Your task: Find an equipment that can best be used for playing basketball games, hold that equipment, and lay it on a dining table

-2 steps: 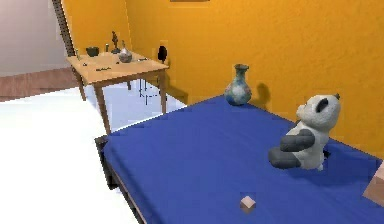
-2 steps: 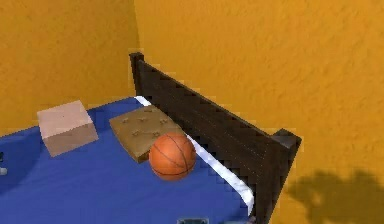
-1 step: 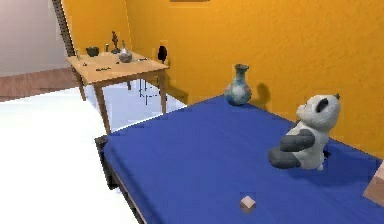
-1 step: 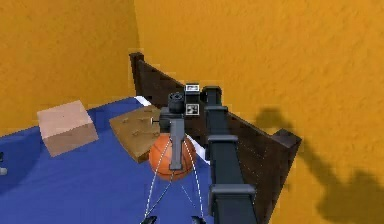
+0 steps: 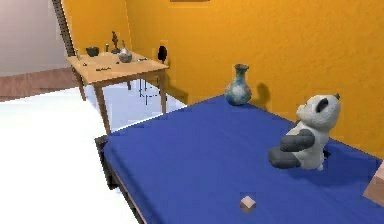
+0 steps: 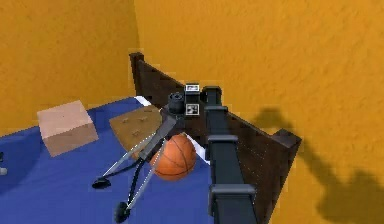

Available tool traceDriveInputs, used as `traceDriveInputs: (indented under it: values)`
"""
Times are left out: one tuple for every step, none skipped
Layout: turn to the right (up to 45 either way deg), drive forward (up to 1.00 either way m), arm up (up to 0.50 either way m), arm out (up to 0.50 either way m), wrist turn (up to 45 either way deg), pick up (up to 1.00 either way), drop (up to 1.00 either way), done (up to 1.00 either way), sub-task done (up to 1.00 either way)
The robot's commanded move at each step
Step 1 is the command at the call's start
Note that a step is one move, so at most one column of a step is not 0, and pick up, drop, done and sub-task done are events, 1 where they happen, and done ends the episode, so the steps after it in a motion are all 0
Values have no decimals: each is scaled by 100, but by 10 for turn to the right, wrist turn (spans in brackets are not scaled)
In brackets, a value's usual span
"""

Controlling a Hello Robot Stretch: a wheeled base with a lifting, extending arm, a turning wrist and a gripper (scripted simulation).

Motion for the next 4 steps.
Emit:
traceDriveInputs:
  values:
    - [0,0,0,0,450,0,0,0,0]
    - [0,0,0,0,450,0,0,0,0]
    - [0,0,0,0,270,0,0,0,0]
    - [0,0,-30,0,0,0,0,0,0]
